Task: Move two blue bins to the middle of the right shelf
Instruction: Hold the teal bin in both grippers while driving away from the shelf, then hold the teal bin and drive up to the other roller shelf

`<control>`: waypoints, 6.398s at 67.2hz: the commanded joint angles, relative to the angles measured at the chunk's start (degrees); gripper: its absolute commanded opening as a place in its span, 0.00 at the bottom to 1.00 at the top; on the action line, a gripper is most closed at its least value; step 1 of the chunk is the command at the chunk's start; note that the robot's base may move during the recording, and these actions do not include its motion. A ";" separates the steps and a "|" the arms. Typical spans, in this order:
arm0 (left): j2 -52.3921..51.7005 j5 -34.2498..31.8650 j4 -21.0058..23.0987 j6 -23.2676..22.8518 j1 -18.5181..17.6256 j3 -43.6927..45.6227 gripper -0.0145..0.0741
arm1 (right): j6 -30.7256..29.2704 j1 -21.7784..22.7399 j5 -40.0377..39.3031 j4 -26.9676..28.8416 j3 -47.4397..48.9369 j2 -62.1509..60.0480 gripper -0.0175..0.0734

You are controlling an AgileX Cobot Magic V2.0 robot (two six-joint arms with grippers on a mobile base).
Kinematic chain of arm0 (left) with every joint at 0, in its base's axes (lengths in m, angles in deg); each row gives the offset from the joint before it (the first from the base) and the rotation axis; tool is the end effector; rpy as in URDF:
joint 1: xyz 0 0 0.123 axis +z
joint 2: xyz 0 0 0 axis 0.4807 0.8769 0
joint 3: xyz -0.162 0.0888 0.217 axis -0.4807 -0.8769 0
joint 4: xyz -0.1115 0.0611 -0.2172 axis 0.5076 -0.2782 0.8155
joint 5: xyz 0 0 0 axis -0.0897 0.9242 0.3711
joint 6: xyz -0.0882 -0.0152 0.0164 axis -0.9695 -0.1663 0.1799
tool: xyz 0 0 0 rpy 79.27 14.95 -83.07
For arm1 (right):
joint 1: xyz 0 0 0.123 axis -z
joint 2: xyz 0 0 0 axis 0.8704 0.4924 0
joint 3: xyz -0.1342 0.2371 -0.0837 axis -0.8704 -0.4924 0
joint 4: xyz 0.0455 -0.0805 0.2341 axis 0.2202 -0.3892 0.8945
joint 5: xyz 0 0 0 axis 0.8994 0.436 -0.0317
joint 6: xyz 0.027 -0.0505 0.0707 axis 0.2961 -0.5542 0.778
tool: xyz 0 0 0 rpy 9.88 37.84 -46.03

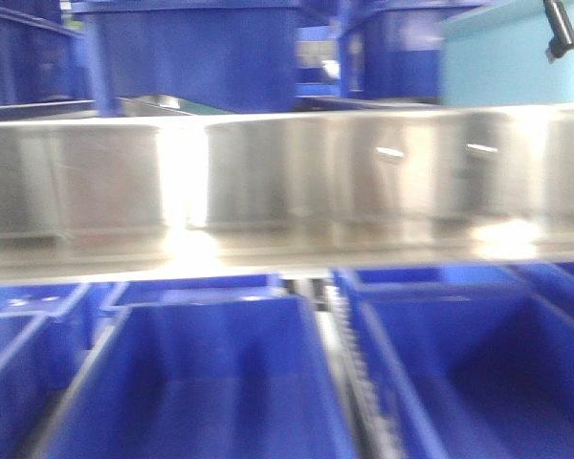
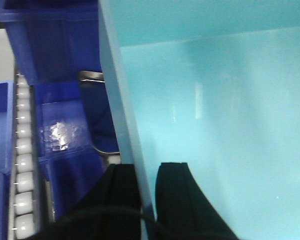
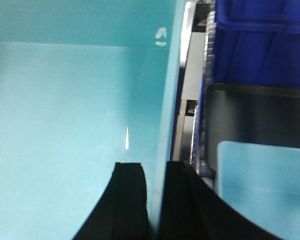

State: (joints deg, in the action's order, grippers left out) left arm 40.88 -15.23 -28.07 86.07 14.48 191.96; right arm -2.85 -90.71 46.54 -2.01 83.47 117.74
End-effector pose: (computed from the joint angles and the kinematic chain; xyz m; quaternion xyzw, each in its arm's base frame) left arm 0.2824 -0.0880 0.4903 0.1244 0.8596 -0.1497 0.4725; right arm 0.2977 0.1637 0.4996 -0.1338 0.8533 0.1332 0.4860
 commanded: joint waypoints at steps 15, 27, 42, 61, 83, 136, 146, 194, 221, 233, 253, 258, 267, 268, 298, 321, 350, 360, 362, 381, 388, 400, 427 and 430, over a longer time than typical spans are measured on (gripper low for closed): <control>-1.12 -1.79 4.41 0.91 -0.83 0.89 0.04 | -0.97 -0.20 -7.01 1.62 0.51 -0.23 0.02; -1.12 -1.79 4.41 0.91 -0.83 0.89 0.04 | -0.97 -0.20 -8.07 1.62 0.51 -0.23 0.02; -1.12 -1.79 4.41 0.91 -0.83 0.89 0.04 | -0.97 -0.20 -8.43 1.62 0.51 -0.23 0.02; -1.12 -1.88 4.41 0.91 -0.83 0.89 0.04 | -0.97 -0.20 -8.43 1.62 0.51 -0.23 0.02; -1.12 -1.88 4.41 0.91 -0.83 0.89 0.04 | -0.97 -0.20 -8.43 1.62 0.51 -0.23 0.02; -1.12 -1.88 4.41 0.91 -0.83 0.89 0.04 | -0.97 -0.20 -8.43 1.62 0.51 -0.23 0.02; -1.12 -1.88 4.41 0.91 -0.83 0.89 0.04 | -0.97 -0.20 -8.43 1.62 0.51 -0.23 0.02; -1.12 -1.88 4.41 0.91 -0.83 0.89 0.04 | -0.97 -0.20 -8.43 1.62 0.51 -0.23 0.02; -1.12 -1.88 4.41 0.91 -0.83 0.89 0.04 | -0.97 -0.20 -8.43 1.62 0.51 -0.23 0.02; -1.12 -1.88 4.41 0.91 -0.83 0.89 0.04 | -0.97 -0.20 -8.43 1.62 0.51 -0.23 0.02; -1.12 -1.88 4.41 0.91 -0.83 0.89 0.04 | -0.97 -0.20 -8.43 1.62 0.51 -0.23 0.02; -1.12 -1.88 4.41 0.91 -0.83 0.89 0.04 | -0.97 -0.20 -8.43 1.62 0.51 -0.23 0.02; -1.12 -1.88 4.41 0.91 -0.83 0.89 0.04 | -0.97 -0.20 -8.53 1.62 0.51 -0.23 0.02; -1.12 -1.88 4.41 0.91 -0.83 0.89 0.04 | -0.97 -0.20 -8.53 1.62 0.51 -0.23 0.02; -1.12 -1.81 4.14 0.91 -0.83 0.89 0.04 | -0.97 -0.20 -9.53 1.62 0.51 -0.23 0.02; -0.46 -1.91 4.15 0.91 -0.83 0.89 0.04 | -0.97 -0.20 -11.47 1.62 0.51 -0.23 0.02; -0.47 -10.64 4.15 0.91 -0.83 0.89 0.04 | -0.97 -0.20 -11.47 1.62 0.51 -0.23 0.02; -0.47 -16.33 4.15 0.91 -0.83 0.89 0.04 | -0.97 -0.20 -11.47 1.62 0.51 -0.23 0.02; -0.47 -17.19 4.15 0.91 -0.83 0.89 0.04 | -0.97 -0.20 -11.47 1.62 0.51 -0.23 0.02; -0.47 -24.29 4.15 0.91 -0.83 0.89 0.04 | -0.97 -0.20 -11.47 1.62 0.51 -0.23 0.02; -0.47 -23.89 4.15 0.91 -0.83 0.89 0.04 | -0.97 -0.20 -11.47 1.62 0.51 -0.23 0.02; -0.47 -23.89 4.15 0.91 -0.83 0.89 0.04 | -0.97 -0.20 -11.47 1.62 0.51 -0.23 0.02; -0.47 -23.89 4.15 0.91 -0.83 0.89 0.04 | -0.97 -0.20 -11.47 1.62 0.51 -0.23 0.02; -0.47 -23.89 4.15 0.91 -0.83 0.89 0.04 | -0.97 -0.20 -11.47 1.62 0.51 -0.23 0.02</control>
State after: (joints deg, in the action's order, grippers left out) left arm 40.89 -35.69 -27.05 86.73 14.48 192.05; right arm -2.61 -90.28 37.73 -3.01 83.47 117.83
